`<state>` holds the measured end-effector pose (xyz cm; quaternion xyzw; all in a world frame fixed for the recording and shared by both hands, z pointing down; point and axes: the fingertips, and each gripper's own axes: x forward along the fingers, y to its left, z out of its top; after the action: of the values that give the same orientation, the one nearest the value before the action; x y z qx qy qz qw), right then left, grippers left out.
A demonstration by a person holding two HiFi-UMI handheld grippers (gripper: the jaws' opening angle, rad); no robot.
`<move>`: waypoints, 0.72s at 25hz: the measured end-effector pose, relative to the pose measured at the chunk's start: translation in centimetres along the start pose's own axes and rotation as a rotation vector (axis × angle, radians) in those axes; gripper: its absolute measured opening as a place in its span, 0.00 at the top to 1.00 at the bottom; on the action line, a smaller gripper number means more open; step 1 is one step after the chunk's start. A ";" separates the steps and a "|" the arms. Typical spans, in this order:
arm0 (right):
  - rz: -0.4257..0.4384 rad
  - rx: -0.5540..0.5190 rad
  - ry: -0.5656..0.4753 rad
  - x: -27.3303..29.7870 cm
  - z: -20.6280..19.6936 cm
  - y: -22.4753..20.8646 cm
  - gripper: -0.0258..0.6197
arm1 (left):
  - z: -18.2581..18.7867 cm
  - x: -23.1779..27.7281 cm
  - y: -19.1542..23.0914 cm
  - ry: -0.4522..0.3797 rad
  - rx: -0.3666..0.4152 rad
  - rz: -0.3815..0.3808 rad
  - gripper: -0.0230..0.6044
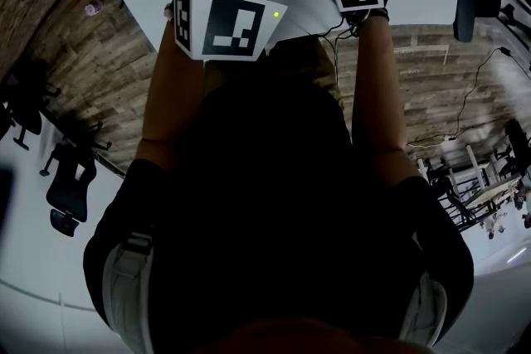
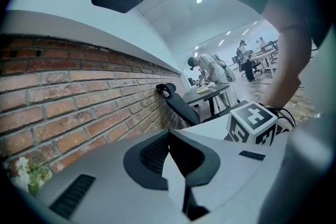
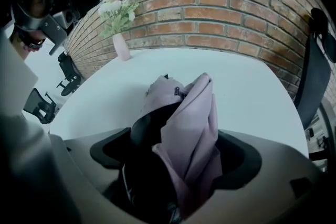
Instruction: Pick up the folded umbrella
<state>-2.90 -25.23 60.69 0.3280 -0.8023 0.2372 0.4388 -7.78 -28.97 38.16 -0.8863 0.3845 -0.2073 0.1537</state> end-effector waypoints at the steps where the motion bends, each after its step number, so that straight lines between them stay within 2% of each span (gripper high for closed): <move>1: -0.002 0.001 0.011 0.2 -0.2 -0.1 0.28 | -0.1 0.0 0.1 0.001 -0.002 0.000 0.94; 12: -0.023 0.006 0.045 0.5 -0.2 -0.3 0.28 | -0.3 0.4 0.0 -0.003 -0.011 -0.009 0.95; 13: -0.028 0.000 0.044 0.4 -0.1 -0.2 0.31 | -0.2 0.4 0.0 -0.004 -0.010 -0.009 0.95; 14: -0.032 -0.006 0.042 0.3 0.0 0.1 0.53 | -0.3 0.3 0.0 -0.004 -0.010 -0.009 0.95; 15: -0.035 -0.011 0.041 0.3 0.1 0.4 0.59 | -0.4 0.3 -0.1 -0.001 -0.010 -0.009 0.94; 18: -0.032 -0.014 0.043 0.4 0.0 0.8 0.60 | -0.6 0.3 -0.2 0.007 -0.011 -0.011 0.94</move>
<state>-3.59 -24.82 60.94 0.3327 -0.7889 0.2314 0.4619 -7.76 -29.12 38.86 -0.8886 0.3811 -0.2090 0.1462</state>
